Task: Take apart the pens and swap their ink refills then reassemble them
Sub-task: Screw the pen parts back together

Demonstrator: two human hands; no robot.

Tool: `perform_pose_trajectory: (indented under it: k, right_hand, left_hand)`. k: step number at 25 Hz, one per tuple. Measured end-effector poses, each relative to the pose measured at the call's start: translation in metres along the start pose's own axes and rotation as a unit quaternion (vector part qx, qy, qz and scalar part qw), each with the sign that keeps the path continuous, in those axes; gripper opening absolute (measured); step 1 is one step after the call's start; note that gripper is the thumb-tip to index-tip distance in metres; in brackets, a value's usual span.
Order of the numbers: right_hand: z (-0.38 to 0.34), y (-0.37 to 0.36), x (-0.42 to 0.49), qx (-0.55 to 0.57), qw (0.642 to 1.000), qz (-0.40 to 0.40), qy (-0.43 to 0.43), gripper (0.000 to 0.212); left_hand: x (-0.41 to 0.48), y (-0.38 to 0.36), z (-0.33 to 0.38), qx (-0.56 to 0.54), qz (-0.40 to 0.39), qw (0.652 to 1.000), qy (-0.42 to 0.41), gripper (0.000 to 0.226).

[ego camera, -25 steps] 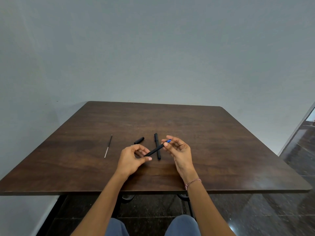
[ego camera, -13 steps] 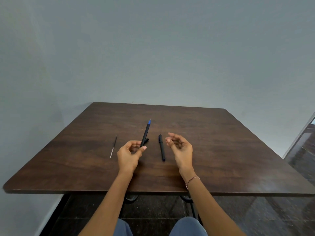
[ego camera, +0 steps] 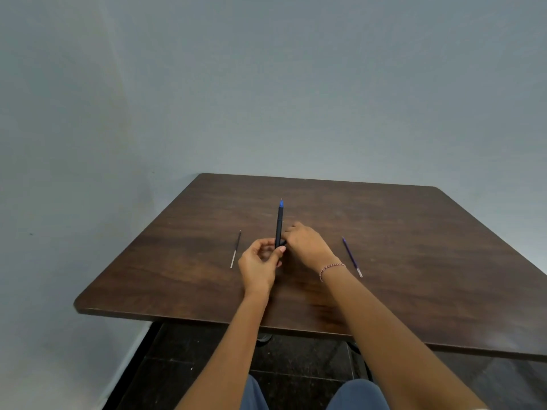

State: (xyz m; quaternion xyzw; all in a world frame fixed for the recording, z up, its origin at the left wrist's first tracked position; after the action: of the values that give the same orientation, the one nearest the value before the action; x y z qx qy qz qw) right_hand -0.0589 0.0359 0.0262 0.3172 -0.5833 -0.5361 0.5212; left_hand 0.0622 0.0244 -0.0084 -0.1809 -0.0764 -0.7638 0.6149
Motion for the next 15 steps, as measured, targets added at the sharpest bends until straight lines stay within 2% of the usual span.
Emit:
perform_pose_trajectory:
  k: [4,6,8,12,15]
  right_hand:
    - [-0.002,-0.002,0.004,0.008,1.0,-0.006,0.006,0.022]
    - [0.002,0.001,0.004,0.065,0.998,0.013,-0.012,0.021]
    - [0.015,0.003,-0.002,0.159,0.983,0.05,-0.075,0.023]
    - [0.041,0.009,-0.025,0.338,0.912,0.097,-0.211,0.025]
    - [0.058,0.013,-0.051,0.485,0.809,0.147,-0.297,0.026]
  left_hand:
    - [-0.002,0.0,0.001,-0.001,-0.003,1.0,-0.001,0.024]
    - [-0.002,-0.001,0.001,-0.002,-0.007,1.0,-0.001,0.021]
    - [-0.002,0.0,0.002,-0.007,-0.008,1.0,0.0,0.021]
    - [0.0,0.002,0.002,-0.028,0.003,1.0,0.002,0.021]
    - [-0.001,0.0,0.001,-0.029,-0.011,1.0,0.001,0.021]
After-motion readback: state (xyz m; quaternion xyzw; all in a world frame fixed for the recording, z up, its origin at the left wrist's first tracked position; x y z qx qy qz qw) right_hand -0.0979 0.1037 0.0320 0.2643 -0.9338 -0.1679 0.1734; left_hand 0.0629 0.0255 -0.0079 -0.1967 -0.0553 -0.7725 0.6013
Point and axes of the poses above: each hand's wrist, its own x-axis towards the middle knuckle, its own y-axis out of the back of the hand, z = x × y, the point moved 5 cm from there along x, towards the middle knuckle, and after that the axes turned 15 degrees about -y, right-handed, at the moved point
